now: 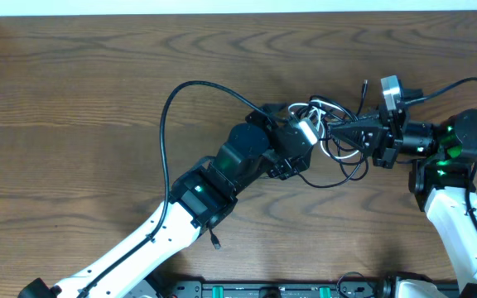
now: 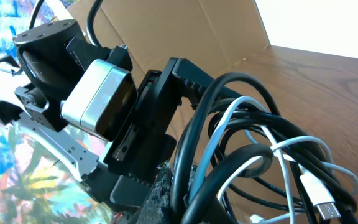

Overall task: Untangle cables
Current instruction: 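Grasp a black cable loop with the right gripper beside the left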

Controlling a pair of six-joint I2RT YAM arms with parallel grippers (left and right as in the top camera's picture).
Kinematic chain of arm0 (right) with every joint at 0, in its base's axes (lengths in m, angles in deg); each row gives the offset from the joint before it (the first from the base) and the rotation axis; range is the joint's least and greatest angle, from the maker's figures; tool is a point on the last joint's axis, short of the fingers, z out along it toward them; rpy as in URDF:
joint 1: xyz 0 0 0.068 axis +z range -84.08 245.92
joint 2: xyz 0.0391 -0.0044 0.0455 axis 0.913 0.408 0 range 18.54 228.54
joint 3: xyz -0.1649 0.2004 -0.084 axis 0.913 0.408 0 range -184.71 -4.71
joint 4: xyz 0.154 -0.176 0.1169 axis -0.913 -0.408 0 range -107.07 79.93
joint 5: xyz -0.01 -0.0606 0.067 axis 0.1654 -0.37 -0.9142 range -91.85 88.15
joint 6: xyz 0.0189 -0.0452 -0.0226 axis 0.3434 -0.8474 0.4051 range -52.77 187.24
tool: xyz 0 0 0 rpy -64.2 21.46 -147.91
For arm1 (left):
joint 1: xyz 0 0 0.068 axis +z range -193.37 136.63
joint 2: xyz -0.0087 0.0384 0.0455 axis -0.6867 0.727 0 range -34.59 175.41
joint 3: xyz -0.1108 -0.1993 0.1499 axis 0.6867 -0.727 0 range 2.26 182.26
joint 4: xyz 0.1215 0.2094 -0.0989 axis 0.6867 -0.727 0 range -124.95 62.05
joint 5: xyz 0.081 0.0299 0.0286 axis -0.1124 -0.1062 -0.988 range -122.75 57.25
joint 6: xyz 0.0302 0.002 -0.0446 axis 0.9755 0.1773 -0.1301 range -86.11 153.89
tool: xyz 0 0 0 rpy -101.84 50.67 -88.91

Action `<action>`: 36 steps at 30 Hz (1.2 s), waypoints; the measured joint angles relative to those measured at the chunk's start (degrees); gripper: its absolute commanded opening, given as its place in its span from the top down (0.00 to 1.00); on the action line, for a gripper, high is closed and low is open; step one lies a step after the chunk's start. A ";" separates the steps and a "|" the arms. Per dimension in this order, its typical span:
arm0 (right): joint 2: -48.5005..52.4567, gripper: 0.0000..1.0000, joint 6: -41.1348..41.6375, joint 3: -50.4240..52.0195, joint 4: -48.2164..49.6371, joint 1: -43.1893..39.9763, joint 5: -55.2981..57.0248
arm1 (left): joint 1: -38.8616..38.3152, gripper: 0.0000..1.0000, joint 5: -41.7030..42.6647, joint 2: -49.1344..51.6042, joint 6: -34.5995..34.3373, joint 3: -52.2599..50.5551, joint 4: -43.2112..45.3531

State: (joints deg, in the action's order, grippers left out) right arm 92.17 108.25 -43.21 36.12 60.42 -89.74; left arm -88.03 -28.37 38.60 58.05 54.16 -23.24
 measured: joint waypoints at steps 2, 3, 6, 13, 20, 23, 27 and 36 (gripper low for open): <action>-0.02 0.99 0.66 0.00 0.00 0.00 0.33 | 0.00 0.08 1.11 0.00 -1.09 0.00 -0.48; -0.02 0.99 0.92 0.00 -0.02 0.00 0.52 | 0.00 0.08 2.19 0.00 -1.70 0.00 -0.92; 0.00 0.99 1.66 0.00 0.00 0.00 1.16 | 0.02 0.08 5.60 0.00 -2.58 0.00 -1.88; 0.00 0.99 3.39 0.00 -0.02 0.00 2.80 | 0.02 0.20 12.72 0.00 -3.50 0.00 -2.80; -0.02 0.99 4.39 0.00 0.20 0.00 2.84 | 0.02 0.24 13.51 0.00 -4.04 0.00 -2.73; -0.02 0.99 5.51 0.00 0.70 0.00 2.86 | 0.02 0.27 13.51 0.00 -4.07 0.00 -2.32; -0.02 0.99 6.78 0.00 1.07 0.00 2.86 | 0.02 0.38 12.07 0.00 -4.26 0.00 -1.25; -0.02 0.99 8.50 0.00 1.51 0.00 2.91 | 0.00 0.54 6.62 0.00 -4.44 0.00 0.66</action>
State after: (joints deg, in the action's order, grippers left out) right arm 92.15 116.75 -43.21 37.63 60.42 -86.84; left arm -88.03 -21.74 38.60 53.62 54.16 -22.58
